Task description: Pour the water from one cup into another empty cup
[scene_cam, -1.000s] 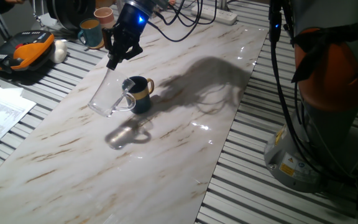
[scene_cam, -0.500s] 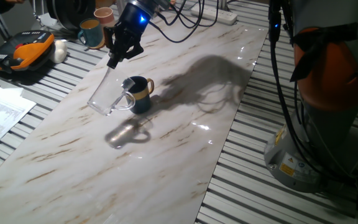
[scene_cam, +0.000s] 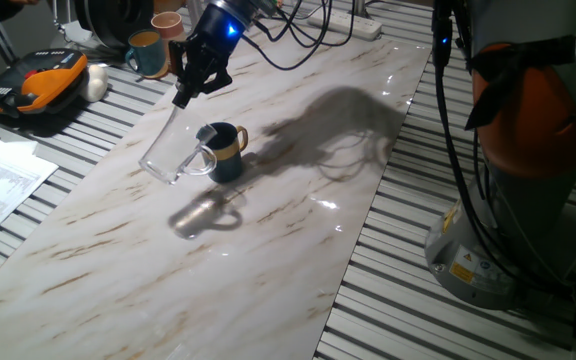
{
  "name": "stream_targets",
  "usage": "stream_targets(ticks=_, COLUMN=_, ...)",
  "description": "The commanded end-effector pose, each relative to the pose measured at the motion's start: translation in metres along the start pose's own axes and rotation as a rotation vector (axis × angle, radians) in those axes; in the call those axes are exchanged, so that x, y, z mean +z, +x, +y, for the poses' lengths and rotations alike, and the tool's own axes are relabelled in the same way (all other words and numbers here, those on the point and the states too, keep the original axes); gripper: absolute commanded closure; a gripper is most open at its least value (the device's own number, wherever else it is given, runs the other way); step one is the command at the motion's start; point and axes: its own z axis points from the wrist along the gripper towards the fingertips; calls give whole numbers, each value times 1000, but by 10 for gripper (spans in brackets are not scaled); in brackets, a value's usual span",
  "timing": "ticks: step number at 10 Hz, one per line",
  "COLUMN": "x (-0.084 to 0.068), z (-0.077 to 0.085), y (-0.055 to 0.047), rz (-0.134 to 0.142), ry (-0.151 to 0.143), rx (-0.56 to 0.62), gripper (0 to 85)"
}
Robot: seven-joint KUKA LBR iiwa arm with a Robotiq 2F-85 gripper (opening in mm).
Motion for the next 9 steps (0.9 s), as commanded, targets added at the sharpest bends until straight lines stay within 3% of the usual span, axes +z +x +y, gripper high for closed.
stream_targets(ticks=1, x=0, z=1, y=0, rz=0, ry=0, rx=0, gripper=850)
stream_targets(ticks=5, x=-4, z=8, y=0, rz=-3, ry=-11, rx=13, gripper=850)
stream_targets(ticks=7, x=-5, z=9, y=0, rz=-3, ry=-40, rx=26, gripper=850)
stream_targets(ticks=9, x=-4, z=10, y=0, rz=-2, ry=-45, rx=27, gripper=850)
